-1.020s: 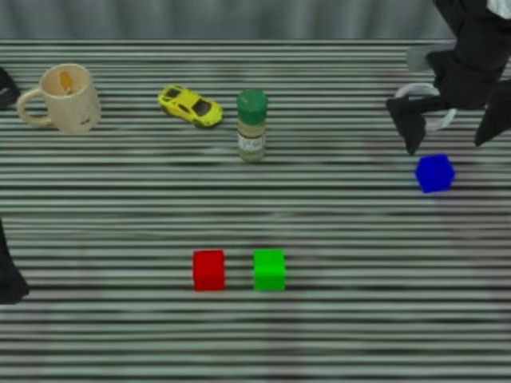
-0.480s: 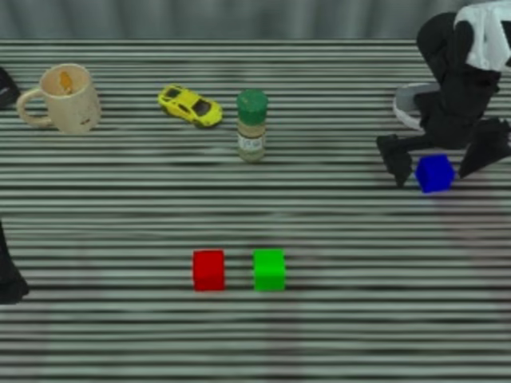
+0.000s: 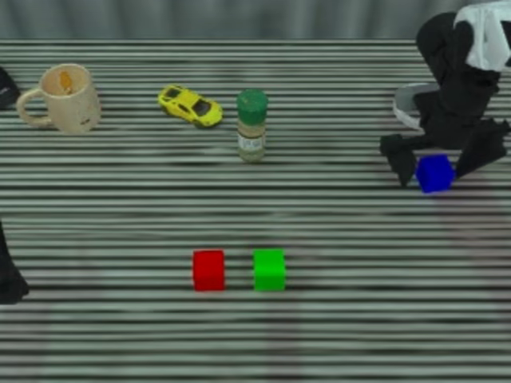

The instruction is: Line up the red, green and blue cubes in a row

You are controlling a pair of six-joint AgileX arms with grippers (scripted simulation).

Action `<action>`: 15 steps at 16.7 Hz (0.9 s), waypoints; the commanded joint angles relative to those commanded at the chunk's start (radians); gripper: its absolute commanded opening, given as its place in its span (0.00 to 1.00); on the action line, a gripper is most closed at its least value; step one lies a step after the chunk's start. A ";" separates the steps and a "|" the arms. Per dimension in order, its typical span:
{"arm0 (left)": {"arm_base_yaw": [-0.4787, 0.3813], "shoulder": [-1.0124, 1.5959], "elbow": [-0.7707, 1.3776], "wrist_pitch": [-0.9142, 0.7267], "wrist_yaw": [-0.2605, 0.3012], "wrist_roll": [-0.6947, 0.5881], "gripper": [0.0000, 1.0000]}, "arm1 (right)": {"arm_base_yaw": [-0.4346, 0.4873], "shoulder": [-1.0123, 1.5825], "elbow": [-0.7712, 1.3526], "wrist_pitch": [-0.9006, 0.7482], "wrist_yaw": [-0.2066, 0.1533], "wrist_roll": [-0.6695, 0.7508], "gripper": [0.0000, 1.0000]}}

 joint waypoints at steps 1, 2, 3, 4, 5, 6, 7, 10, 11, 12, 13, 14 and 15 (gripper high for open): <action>0.000 0.000 0.000 0.000 0.000 0.000 1.00 | 0.000 0.000 0.000 0.000 0.000 0.000 0.55; 0.000 0.000 0.000 0.000 0.000 0.000 1.00 | 0.000 0.000 0.000 0.000 0.000 0.000 0.47; 0.000 0.000 0.000 0.000 0.000 0.000 1.00 | 0.000 0.000 0.000 0.000 0.000 0.000 0.40; 0.000 0.000 0.000 0.000 0.000 0.000 1.00 | 0.000 0.000 0.000 0.000 0.000 0.000 0.32; 0.000 0.000 0.000 0.000 0.000 0.000 1.00 | 0.000 0.000 0.000 0.000 0.000 0.000 0.25; 0.000 0.000 0.000 0.000 0.000 0.000 1.00 | 0.000 0.000 0.000 0.000 0.000 0.000 0.17; 0.000 0.000 0.000 0.000 0.000 0.000 1.00 | 0.000 0.000 0.000 0.000 0.000 0.000 0.10; 0.000 0.000 0.000 0.000 0.000 0.000 1.00 | 0.000 0.000 0.000 0.000 0.000 0.000 0.00; 0.000 0.000 0.000 0.000 0.000 0.000 1.00 | 0.000 0.000 0.000 0.000 0.000 0.000 0.00; 0.000 0.000 0.000 0.000 0.000 0.000 1.00 | 0.000 0.000 0.000 0.000 0.000 0.000 0.00; 0.000 0.000 0.000 0.000 0.000 0.000 1.00 | 0.000 0.000 0.000 0.000 0.000 0.000 0.00; 0.000 0.000 0.000 0.000 0.000 0.000 1.00 | 0.000 0.000 0.000 0.000 0.000 0.000 0.00; 0.000 0.000 0.000 0.000 0.000 0.000 1.00 | 0.000 0.000 0.000 0.000 0.000 0.000 0.00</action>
